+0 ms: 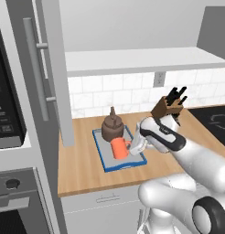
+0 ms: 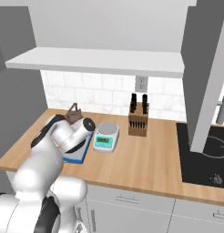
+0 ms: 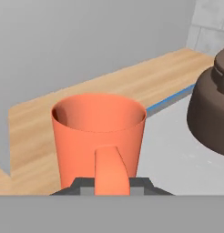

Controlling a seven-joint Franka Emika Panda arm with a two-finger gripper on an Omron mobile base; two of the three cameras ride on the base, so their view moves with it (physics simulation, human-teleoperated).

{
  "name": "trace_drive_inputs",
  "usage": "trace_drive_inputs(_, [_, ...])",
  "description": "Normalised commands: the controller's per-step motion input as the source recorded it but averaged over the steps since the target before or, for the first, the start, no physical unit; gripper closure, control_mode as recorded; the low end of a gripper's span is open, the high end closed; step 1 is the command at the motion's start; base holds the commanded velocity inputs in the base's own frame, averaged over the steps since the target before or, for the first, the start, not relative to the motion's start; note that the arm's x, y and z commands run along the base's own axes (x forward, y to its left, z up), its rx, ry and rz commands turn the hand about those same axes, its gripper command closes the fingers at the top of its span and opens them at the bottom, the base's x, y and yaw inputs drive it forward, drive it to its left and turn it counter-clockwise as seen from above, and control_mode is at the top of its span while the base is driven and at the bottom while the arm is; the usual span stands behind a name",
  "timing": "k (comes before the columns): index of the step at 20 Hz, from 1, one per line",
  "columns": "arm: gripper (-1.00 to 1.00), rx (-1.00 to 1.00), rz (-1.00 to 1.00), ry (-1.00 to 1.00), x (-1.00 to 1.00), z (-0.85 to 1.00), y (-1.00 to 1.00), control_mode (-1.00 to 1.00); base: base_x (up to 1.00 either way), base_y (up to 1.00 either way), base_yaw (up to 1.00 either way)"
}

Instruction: Pick the kettle from the counter and place it on the tray. Then pick the mug from the cabinet and place it on the tray. Then close the cabinet doors.

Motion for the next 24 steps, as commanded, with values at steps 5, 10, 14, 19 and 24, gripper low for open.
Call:
trace_drive_inputs(5, [1.0,0.0,0.12,-0.09,0.18,-0.15,0.0,-1.0,0.0,0.0,0.0])
trace_drive_inputs(10, [1.0,-0.02,0.07,-0.12,0.21,-0.21,-0.01,-1.0,0.0,0.0,0.0])
trace_drive_inputs(14, [1.0,-0.07,0.06,-0.12,0.1,-0.29,0.0,-1.0,0.0,0.0,0.0])
trace_drive_inputs(19, [1.0,-0.07,0.03,-0.12,0.08,-0.24,0.0,-1.0,0.0,0.0,0.0])
trace_drive_inputs(24, [1.0,-0.01,0.0,-0.08,0.14,-0.15,0.0,-1.0,0.0,0.0,0.0])
